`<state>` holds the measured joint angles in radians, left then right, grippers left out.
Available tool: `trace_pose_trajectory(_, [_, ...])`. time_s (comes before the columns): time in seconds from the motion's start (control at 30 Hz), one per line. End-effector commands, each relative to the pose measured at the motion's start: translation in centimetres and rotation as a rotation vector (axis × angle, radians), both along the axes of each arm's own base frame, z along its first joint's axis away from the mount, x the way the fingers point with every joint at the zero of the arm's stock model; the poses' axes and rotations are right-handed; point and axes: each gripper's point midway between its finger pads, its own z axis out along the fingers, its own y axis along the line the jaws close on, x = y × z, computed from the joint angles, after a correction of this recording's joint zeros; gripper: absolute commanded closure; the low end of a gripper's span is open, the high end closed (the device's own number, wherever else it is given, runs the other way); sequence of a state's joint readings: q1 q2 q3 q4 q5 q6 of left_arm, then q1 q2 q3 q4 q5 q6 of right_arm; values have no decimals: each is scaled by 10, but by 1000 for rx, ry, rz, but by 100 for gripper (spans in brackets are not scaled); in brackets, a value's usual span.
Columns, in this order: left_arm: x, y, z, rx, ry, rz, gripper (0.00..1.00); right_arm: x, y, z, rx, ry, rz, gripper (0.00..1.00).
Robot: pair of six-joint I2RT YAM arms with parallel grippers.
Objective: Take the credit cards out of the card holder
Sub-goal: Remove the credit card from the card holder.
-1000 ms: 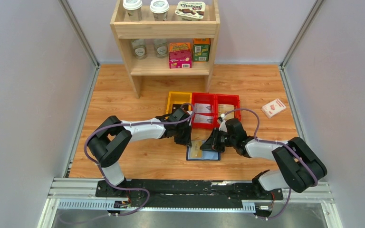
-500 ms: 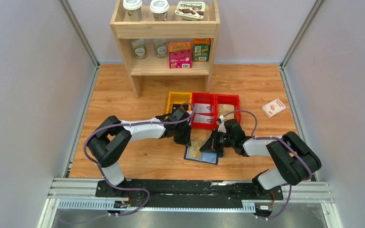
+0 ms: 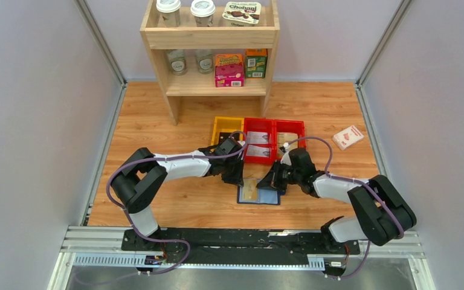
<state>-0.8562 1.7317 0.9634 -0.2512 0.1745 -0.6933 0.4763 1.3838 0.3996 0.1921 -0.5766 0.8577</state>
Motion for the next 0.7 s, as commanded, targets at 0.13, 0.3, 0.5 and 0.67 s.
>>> trace_pose_trajectory(0.13, [-12, 15, -15, 73, 38, -9, 100, 10, 2, 5, -15, -24, 0, 81])
trace_pose_trajectory(0.3, [-14, 14, -18, 71, 46, -10, 100, 11, 4, 0, -18, -8, 8, 71])
trace_pose_trajectory(0.5, [-15, 13, -20, 66, 59, -15, 100, 11, 12, -6, -13, 14, 34, 67])
trace_pose_trajectory(0.67, [-16, 13, -19, 60, 57, -14, 100, 12, 19, 8, 51, -24, 49, 74])
